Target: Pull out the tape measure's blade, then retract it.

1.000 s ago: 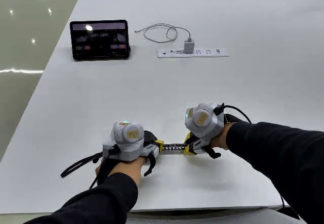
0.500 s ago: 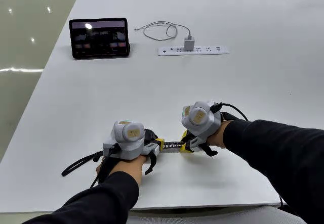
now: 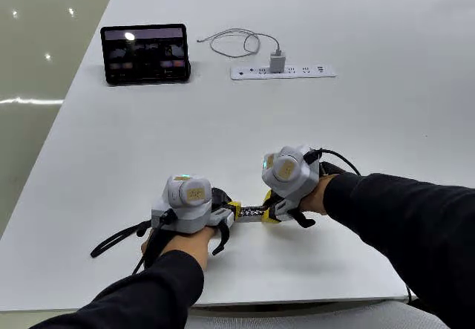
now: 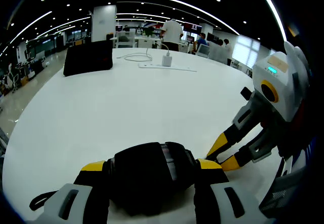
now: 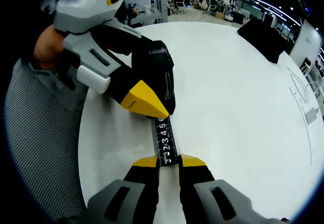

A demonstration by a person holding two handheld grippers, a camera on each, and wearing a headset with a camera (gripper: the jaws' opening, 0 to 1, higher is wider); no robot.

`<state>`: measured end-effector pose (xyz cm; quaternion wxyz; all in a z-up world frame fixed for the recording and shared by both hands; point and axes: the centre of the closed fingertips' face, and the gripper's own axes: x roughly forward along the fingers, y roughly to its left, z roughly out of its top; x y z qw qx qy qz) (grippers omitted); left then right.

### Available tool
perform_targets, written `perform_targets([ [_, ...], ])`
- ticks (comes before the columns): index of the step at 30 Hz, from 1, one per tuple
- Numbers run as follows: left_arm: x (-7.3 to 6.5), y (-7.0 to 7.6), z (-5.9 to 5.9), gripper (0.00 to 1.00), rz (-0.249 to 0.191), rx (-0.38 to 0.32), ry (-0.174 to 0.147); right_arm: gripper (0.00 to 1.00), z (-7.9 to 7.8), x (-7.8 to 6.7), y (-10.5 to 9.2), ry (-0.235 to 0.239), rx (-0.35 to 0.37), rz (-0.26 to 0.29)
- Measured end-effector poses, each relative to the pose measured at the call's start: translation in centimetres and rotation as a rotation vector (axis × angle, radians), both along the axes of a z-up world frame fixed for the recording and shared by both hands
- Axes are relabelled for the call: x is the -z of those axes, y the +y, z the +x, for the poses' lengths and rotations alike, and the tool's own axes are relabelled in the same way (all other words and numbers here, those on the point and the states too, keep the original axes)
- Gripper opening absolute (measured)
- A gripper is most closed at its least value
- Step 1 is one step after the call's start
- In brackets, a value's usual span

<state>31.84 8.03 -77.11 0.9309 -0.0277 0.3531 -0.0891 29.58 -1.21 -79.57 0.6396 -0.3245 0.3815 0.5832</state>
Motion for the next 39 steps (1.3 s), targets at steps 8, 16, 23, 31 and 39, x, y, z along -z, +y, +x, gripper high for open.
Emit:
perform_targets([
  [8, 0.0, 0.0, 0.0, 0.64, -0.002, -0.001, 0.001, 0.10, 0.0, 0.1, 0.7, 0.001, -0.004, 0.010],
  [16, 0.0, 0.0, 0.0, 0.64, -0.003, -0.001, 0.001, 0.10, 0.1, 0.2, 0.9, 0.002, 0.009, 0.018],
  [23, 0.0, 0.0, 0.0, 0.64, -0.005, -0.005, 0.001, 0.10, 0.1, 0.2, 1.2, -0.004, 0.014, 0.020],
  [31, -0.1, 0.0, -0.1, 0.63, -0.014, -0.003, -0.001, 0.10, 0.1, 0.2, 1.6, 0.003, 0.013, 0.036],
  [39, -0.1, 0.0, -0.2, 0.63, -0.023, -0.001, 0.001, 0.10, 0.0, 0.2, 2.2, 0.015, 0.021, 0.044],
])
